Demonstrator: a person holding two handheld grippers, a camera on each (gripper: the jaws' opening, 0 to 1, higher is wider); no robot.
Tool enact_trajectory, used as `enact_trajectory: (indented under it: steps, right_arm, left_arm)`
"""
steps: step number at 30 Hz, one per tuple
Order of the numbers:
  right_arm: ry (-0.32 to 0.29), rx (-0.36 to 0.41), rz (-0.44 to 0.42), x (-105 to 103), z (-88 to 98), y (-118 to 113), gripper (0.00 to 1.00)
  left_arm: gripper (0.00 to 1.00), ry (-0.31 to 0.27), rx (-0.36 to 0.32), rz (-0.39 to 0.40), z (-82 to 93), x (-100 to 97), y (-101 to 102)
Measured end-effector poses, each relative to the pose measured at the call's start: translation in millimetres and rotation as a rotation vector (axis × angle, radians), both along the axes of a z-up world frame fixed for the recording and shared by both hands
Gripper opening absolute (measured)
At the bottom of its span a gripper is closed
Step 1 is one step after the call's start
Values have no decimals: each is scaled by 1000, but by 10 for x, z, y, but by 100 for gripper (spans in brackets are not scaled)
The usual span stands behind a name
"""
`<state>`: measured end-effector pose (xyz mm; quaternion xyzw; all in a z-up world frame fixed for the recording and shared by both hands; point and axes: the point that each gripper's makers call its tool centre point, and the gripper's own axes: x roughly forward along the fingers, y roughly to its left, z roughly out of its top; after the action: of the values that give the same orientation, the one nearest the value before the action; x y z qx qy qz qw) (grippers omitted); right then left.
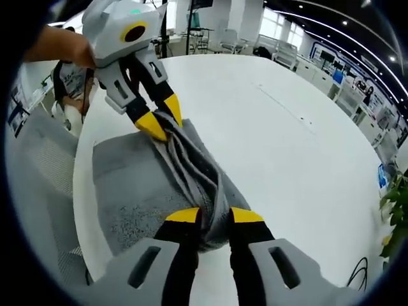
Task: Fold the towel on the table until its edges align and the towel forms a compact rectangular stack.
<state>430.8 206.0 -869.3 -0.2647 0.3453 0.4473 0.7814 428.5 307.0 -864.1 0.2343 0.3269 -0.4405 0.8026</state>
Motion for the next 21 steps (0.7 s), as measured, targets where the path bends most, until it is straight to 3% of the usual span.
enact_trajectory:
  steps: [16, 21]
  right_arm:
    - [-70, 31, -30, 119, 104, -52, 17]
    - [-112, 45, -27, 168, 177, -63, 18]
  left_arm:
    - [17, -45, 5, 44, 70, 95, 120]
    - [17, -97, -2, 71, 168, 155, 168]
